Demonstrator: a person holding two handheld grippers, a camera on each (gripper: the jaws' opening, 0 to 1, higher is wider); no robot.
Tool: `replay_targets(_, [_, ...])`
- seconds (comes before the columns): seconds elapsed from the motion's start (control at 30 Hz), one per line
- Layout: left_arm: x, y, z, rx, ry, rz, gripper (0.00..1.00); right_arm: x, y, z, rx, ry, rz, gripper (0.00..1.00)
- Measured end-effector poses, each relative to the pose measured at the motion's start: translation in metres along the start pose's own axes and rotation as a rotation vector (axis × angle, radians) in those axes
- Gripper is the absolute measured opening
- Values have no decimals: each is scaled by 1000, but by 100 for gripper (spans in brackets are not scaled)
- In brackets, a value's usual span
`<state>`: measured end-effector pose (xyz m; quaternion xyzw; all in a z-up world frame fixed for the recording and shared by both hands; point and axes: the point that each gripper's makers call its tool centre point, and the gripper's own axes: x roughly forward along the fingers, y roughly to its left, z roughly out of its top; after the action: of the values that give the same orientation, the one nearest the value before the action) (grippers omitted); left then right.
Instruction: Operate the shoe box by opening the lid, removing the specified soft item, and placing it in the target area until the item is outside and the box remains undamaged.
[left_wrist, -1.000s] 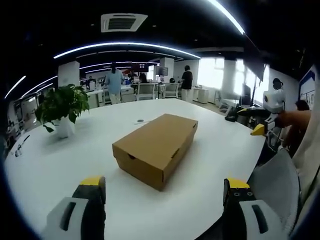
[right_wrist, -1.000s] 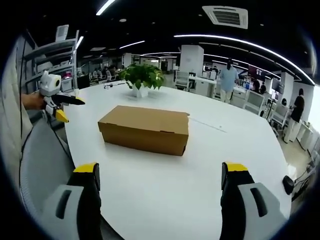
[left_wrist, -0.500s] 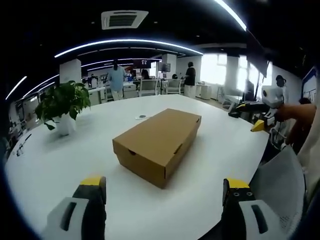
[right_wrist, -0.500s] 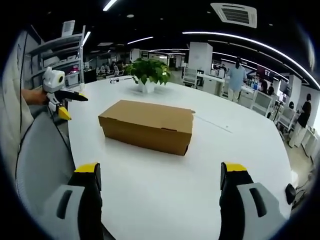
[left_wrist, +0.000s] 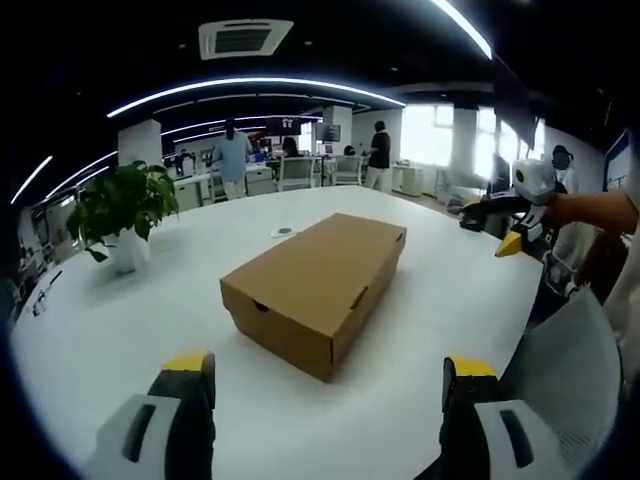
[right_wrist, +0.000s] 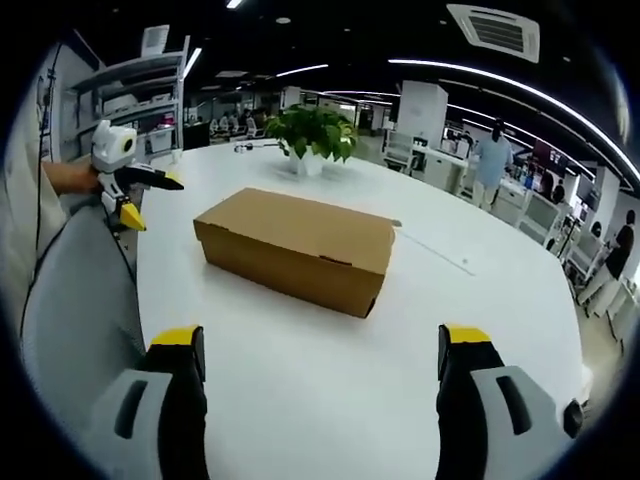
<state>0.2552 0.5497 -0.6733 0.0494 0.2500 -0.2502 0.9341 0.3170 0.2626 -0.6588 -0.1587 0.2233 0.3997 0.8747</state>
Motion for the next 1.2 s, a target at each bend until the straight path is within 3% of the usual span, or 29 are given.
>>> replay_targets(0.5, [16,6,-9,-25,25,14,89,24,-1,-4,-49,40,77,89])
replay_targets(1.2, [39,5,-15,-41,62,17,83,52,-19,-4,-75,62,121,83])
